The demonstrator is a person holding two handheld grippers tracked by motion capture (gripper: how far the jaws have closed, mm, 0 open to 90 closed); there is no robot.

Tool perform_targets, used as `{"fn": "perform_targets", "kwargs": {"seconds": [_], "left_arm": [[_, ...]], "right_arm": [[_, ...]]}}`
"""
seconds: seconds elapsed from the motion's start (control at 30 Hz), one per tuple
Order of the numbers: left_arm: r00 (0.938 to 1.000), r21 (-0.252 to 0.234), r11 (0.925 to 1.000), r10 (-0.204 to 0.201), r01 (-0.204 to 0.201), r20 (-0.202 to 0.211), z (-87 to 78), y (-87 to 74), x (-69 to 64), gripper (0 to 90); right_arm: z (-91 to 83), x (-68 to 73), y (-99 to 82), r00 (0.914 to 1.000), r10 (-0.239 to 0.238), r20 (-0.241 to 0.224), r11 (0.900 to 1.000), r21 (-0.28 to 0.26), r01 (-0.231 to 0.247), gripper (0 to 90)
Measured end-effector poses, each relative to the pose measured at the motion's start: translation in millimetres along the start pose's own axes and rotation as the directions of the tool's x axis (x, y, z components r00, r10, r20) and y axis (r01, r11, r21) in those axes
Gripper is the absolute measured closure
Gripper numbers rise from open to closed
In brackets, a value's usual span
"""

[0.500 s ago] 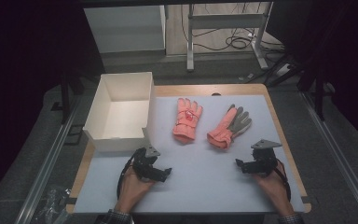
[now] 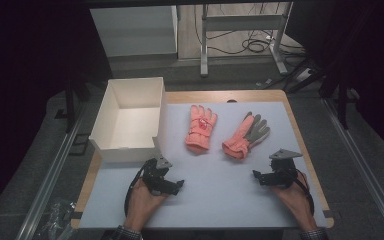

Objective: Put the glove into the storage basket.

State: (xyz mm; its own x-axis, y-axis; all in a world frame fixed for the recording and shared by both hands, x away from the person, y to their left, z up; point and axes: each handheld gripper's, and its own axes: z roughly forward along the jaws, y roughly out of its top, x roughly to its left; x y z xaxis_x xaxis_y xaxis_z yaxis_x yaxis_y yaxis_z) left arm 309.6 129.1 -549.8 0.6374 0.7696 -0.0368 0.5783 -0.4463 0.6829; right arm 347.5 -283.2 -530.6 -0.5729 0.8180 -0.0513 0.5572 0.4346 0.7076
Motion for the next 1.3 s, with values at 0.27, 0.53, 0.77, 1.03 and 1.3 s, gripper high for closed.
{"fn": "perform_targets", "kwargs": {"seconds": [0.27, 0.53, 0.77, 1.03, 1.3], "left_arm": [[1.0000, -0.005, 1.0000, -0.007, 0.007, 0.002, -0.2, -0.7, 0.2, 0.0], [1.0000, -0.002, 1.0000, -0.002, 0.002, 0.001, -0.4, -0.7, 0.4, 0.0], [1.0000, -0.002, 1.0000, 0.001, -0.001, 0.000, -0.4, -0.7, 0.5, 0.0], [1.0000, -0.002, 1.0000, 0.001, -0.001, 0.000, -0.4, -0.7, 0.5, 0.0], [1.0000, -0.002, 1.0000, 0.001, -0.001, 0.000, -0.4, -0.8, 0.5, 0.0]], "right_arm": [[-0.2, -0.5, 0.8, 1.0000, 0.000, -0.002, 1.0000, 0.001, 0.000, 8.0], [-2.0, -2.3, 6.9, 0.9999, 0.007, -0.010, 1.0000, -0.004, -0.007, 13.1], [-6.3, -9.7, 18.8, 0.9999, 0.016, -0.004, 0.9994, -0.031, -0.016, 21.1], [-6.3, -19.8, 33.5, 0.9979, 0.061, -0.022, 0.9969, -0.049, -0.062, 27.7], [3.3, -27.8, 51.6, 0.9967, 0.073, -0.035, 0.9956, -0.056, -0.075, 36.2]]}}
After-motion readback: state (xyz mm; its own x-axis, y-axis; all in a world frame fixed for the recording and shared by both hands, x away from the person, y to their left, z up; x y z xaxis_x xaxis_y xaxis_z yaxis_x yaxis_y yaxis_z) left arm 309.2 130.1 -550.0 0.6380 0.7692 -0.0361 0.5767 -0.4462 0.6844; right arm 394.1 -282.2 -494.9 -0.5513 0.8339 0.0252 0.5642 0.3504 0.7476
